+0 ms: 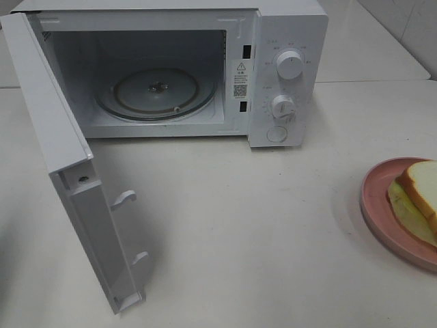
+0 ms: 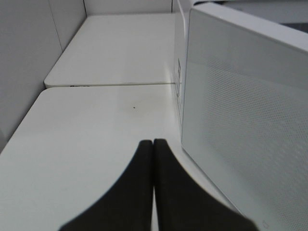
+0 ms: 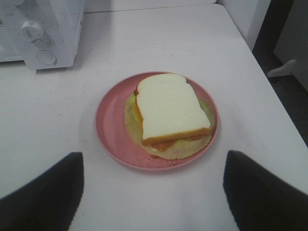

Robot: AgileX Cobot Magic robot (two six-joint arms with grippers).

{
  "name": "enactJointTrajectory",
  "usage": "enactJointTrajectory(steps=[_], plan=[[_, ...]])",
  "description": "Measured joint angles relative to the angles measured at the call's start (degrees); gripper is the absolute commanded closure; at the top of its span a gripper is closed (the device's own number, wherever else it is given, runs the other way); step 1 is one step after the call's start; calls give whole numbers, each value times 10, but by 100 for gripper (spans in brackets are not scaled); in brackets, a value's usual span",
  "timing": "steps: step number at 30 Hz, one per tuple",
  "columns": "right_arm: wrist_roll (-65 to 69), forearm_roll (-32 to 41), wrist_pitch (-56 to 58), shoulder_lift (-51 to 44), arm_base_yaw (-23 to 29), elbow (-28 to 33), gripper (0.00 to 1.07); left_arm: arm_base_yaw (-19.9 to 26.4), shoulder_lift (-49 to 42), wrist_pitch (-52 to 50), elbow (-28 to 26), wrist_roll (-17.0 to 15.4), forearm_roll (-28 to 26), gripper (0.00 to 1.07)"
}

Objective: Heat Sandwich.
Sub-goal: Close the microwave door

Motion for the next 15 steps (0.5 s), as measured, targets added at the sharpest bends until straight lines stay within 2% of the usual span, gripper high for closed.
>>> enactJointTrajectory(steps=[7, 11, 13, 15], plan=[[0, 0, 0, 0, 0, 0, 31, 0, 112, -172, 6, 0, 49, 107], [0, 0, 0, 0, 0, 0, 31, 0, 160, -222, 6, -3, 72, 107], [0, 0, 0, 0, 0, 0, 31, 0, 190, -244, 6, -7, 84, 107], [0, 0, 0, 0, 0, 0, 31, 0, 219, -263, 5, -26, 97, 107]])
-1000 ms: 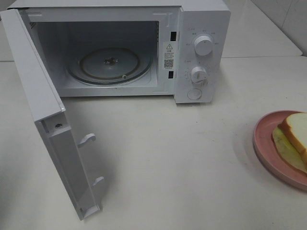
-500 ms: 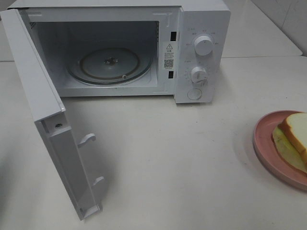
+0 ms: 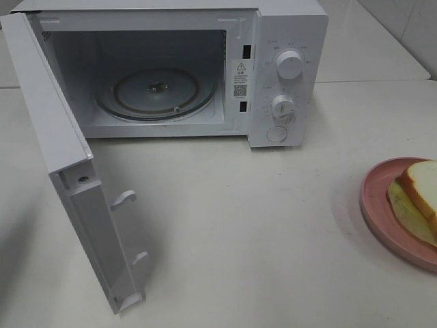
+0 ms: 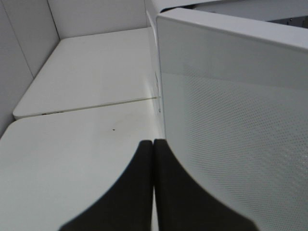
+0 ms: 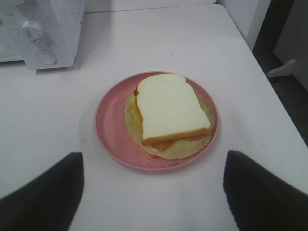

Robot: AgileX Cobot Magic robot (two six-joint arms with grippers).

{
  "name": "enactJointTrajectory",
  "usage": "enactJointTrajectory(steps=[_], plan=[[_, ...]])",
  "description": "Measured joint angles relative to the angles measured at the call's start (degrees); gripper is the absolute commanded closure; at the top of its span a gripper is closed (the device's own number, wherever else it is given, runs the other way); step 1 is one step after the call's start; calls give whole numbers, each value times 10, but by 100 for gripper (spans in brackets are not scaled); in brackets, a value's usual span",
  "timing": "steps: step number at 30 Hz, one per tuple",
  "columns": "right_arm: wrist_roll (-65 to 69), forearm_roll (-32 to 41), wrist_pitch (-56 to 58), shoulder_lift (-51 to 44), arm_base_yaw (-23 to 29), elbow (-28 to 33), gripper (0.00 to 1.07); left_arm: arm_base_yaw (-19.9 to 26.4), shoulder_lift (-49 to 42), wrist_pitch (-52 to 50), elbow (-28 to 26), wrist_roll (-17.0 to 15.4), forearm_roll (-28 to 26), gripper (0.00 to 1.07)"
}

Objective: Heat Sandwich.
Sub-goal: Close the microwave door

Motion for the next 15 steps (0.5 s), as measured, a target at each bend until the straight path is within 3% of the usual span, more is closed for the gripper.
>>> enactJointTrajectory(steps=[6, 12, 15], plan=[[0, 0, 0, 0, 0, 0, 31, 0, 87, -83, -10, -62, 87, 107], [0, 0, 0, 0, 0, 0, 31, -2, 144, -152, -15, -85, 116, 107], [0, 0, 0, 0, 0, 0, 31, -28, 176, -160, -32, -88, 117, 107]])
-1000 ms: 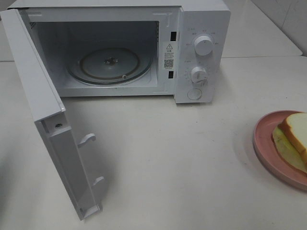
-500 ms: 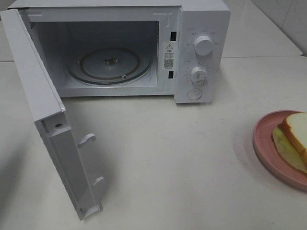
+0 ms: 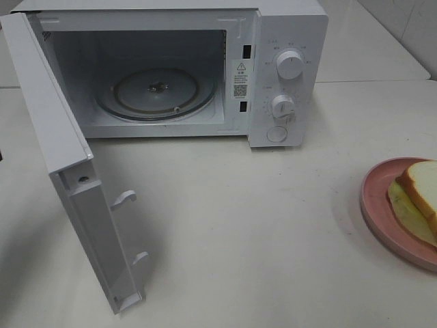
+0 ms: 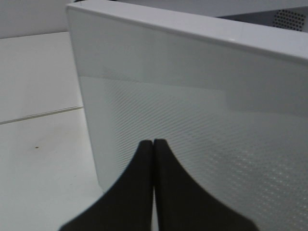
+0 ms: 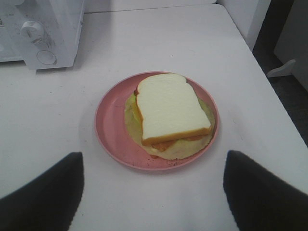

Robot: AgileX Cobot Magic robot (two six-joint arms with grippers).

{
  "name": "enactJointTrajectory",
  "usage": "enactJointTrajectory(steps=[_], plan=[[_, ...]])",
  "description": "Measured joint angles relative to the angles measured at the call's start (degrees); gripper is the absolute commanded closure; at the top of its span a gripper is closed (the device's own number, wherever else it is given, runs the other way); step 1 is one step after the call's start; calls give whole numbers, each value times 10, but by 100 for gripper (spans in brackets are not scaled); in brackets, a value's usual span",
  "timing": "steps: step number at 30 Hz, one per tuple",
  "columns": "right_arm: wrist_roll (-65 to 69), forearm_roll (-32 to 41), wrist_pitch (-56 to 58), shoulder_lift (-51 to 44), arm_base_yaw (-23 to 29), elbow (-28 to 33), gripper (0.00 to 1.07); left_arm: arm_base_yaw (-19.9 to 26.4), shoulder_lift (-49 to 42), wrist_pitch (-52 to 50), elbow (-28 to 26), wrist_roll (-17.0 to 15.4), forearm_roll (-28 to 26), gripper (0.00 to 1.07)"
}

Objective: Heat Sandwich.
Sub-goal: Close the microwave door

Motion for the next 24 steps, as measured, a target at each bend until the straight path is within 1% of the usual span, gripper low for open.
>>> enactJointTrajectory(steps=[3, 4, 6, 7, 9, 10, 11, 12, 13, 14, 16, 17, 18, 19, 21, 22, 23, 24], plan=[[0, 0, 0, 0, 0, 0, 31, -22, 16, 0, -10, 4, -1, 107], [0, 0, 0, 0, 0, 0, 31, -33, 24, -1, -13, 8, -7, 107], [0, 0, 0, 0, 0, 0, 31, -65, 46, -2, -22, 28, -38, 107], [0, 0, 0, 0, 0, 0, 31, -65, 46, -2, -22, 28, -38, 107], [0, 0, 0, 0, 0, 0, 31, -85, 59, -2, -26, 41, -75, 107], [0, 0, 0, 0, 0, 0, 31, -109, 73, -2, -32, 54, -112, 107], [0, 0, 0, 0, 0, 0, 31, -123, 80, -2, -38, 61, -132, 107], [0, 0, 0, 0, 0, 0, 31, -123, 80, -2, -38, 61, -132, 107], [0, 0, 0, 0, 0, 0, 31, -136, 87, -2, -44, 68, -148, 107], [0, 0, 0, 0, 0, 0, 31, -160, 99, -2, -55, 84, -176, 107], [0, 0, 0, 0, 0, 0, 31, -184, 112, -2, -68, 97, -203, 107], [0, 0, 0, 0, 0, 0, 31, -184, 112, -2, -68, 97, -203, 107], [0, 0, 0, 0, 0, 0, 31, -195, 119, -2, -74, 103, -214, 107], [0, 0, 0, 0, 0, 0, 31, -219, 133, -2, -91, 112, -242, 107], [0, 0, 0, 0, 0, 0, 31, -241, 148, -2, -107, 121, -269, 107], [0, 0, 0, 0, 0, 0, 31, -241, 148, -2, -107, 121, -269, 107], [0, 0, 0, 0, 0, 0, 31, -250, 156, -2, -115, 125, -284, 107], [0, 0, 0, 0, 0, 0, 31, -266, 169, -2, -131, 136, -311, 107]])
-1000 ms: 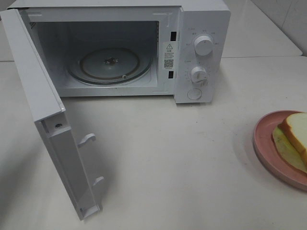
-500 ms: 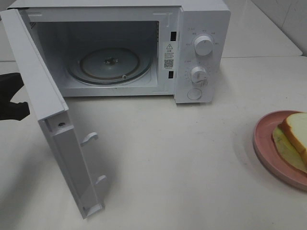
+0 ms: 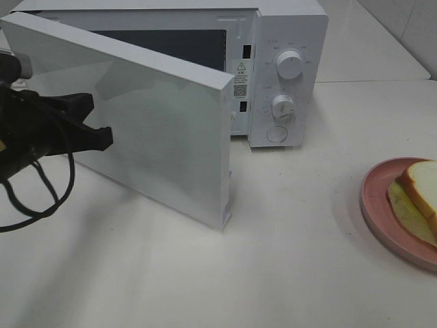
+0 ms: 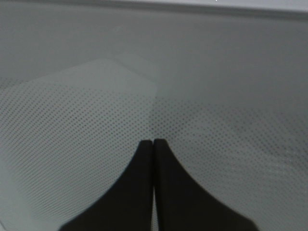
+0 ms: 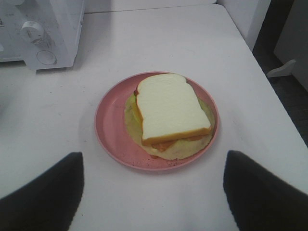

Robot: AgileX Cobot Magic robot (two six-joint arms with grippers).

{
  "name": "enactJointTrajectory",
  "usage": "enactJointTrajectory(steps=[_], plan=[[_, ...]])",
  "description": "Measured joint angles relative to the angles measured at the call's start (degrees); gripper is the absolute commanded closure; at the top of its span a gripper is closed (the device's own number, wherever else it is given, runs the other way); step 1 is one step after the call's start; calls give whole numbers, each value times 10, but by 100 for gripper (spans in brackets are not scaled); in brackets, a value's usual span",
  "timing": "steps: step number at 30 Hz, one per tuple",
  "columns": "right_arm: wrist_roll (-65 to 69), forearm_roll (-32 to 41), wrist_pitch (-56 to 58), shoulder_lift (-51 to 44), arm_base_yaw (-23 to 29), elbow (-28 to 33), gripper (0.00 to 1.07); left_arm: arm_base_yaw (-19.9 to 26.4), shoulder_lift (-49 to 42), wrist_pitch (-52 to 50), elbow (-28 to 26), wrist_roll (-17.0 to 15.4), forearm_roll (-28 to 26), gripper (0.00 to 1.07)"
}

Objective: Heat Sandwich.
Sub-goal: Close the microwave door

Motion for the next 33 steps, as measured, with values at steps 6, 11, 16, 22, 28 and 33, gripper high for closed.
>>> enactJointTrajectory(steps=[6, 11, 16, 22, 28, 33], plan=[[0, 0, 0, 0, 0, 0, 31, -43, 45, 0, -51, 26, -50, 107], [0, 0, 0, 0, 0, 0, 31, -70, 76, 0, -89, 39, -87, 107], [0, 0, 0, 0, 0, 0, 31, -88, 97, 11, -132, 62, -123, 107], [0, 0, 0, 0, 0, 0, 31, -96, 119, 37, -180, 76, -136, 107], [0, 0, 0, 0, 0, 0, 31, -99, 142, 60, -233, 80, -143, 107], [0, 0, 0, 0, 0, 0, 31, -99, 156, 68, -260, 80, -146, 107]])
